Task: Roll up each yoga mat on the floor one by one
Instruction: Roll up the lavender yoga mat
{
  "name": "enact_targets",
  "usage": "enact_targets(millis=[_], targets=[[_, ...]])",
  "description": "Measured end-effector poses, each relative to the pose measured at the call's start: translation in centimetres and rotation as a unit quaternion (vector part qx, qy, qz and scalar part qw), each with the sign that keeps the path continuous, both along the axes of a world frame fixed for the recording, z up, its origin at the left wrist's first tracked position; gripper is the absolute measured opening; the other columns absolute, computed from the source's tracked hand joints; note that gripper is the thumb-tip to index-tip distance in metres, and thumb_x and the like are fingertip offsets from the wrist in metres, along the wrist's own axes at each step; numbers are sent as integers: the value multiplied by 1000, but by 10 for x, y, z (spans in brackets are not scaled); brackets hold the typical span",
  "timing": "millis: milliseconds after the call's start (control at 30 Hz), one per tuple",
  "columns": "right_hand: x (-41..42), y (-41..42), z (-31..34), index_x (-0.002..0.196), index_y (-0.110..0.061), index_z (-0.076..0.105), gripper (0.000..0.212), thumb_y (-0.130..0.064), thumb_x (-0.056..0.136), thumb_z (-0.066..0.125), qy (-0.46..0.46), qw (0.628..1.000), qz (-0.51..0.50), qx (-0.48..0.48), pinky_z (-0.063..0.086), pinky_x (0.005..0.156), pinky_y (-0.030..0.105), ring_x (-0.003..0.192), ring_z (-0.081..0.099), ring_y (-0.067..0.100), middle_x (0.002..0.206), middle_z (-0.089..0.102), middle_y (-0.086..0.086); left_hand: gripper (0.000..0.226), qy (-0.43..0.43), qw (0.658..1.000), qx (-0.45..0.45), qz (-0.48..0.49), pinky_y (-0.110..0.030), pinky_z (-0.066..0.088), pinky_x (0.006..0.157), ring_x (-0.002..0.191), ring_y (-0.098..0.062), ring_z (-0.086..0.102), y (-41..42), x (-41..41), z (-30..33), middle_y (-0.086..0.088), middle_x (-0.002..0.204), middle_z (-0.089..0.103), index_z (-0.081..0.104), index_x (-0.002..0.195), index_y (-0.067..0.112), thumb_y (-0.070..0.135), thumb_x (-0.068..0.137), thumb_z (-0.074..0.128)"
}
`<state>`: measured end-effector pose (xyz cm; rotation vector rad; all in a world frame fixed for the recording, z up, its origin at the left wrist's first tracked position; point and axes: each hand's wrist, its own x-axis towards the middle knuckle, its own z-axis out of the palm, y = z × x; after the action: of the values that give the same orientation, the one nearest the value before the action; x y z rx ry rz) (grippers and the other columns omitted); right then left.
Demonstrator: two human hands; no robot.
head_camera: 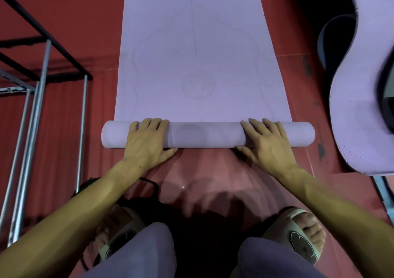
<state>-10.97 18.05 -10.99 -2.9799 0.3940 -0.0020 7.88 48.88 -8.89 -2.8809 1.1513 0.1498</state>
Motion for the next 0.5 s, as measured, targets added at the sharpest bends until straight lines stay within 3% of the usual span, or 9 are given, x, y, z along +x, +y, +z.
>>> enact_targets(millis=[133,267,400,500], targets=[[10,-9,3,157,-30,41,90,-64,81,76,61,998,10,-15,27,116,67,133,48,43,153,53,-2,87,18,999,39,0,-57,37,113,124,-32,56,-6,7,-5,-5,134,61,52,142,13,52,73,86],[18,-19,11,147,-35,49,79,-63,80,79,55,997,37,-24,41,100,54,112,56,34,136,61,-12,86,31,999,11,0,-54,43,106,116,-33,62,-5,15,-8,-5,126,67,58,136,13,50,67,93],[22,-28,21,144,-41,48,76,-82,80,55,123,990,71,12,46,89,49,102,57,34,130,64,-18,76,93,995,-20,13,-48,43,105,115,-27,64,2,17,-4,2,122,70,61,133,24,51,68,91],[21,-27,28,144,-48,42,82,-89,73,41,196,975,97,49,49,89,49,100,61,34,135,65,-19,69,159,987,8,24,-39,43,102,115,-20,62,8,17,2,14,123,67,58,133,37,54,71,84]])
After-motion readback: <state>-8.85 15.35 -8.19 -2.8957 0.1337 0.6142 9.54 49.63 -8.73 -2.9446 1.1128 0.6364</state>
